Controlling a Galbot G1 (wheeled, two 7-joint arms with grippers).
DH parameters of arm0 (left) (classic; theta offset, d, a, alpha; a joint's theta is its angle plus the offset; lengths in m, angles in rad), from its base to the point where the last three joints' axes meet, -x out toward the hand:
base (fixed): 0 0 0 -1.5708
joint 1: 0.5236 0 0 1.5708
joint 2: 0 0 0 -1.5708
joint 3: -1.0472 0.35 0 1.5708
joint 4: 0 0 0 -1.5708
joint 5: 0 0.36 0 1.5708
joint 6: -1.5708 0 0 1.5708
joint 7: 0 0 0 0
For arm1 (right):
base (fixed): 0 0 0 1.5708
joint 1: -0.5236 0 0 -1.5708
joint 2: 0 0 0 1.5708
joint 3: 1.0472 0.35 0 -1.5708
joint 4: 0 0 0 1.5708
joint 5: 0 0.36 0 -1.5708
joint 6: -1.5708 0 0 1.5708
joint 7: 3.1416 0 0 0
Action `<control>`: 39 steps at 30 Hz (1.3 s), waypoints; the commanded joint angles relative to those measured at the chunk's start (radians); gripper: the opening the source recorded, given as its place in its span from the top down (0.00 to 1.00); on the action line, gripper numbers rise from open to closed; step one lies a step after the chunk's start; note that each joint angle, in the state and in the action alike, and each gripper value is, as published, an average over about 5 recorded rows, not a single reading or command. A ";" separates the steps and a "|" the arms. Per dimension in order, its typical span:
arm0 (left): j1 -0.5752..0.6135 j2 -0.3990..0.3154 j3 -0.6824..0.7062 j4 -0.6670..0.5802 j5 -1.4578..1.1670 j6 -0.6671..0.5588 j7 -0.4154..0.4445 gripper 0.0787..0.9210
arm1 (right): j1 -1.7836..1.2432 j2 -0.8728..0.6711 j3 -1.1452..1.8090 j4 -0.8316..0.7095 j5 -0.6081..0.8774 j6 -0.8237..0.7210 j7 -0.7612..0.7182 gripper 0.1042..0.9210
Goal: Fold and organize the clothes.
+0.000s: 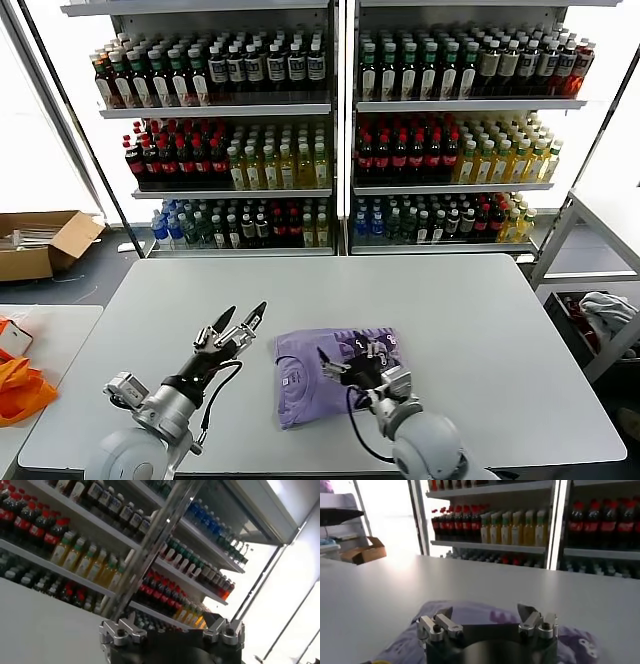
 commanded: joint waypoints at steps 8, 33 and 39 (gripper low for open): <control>0.008 0.005 -0.014 -0.006 0.007 -0.001 0.000 0.12 | 0.046 0.055 -0.098 0.026 -0.046 -0.034 0.115 0.12; 0.084 -0.053 -0.243 -0.104 0.262 0.056 0.063 0.12 | -0.514 0.040 0.769 0.309 -0.031 0.361 -0.140 0.12; 0.117 -0.078 -0.301 -0.120 0.294 0.062 0.103 0.12 | -0.587 0.052 0.826 0.310 -0.033 0.435 -0.170 0.12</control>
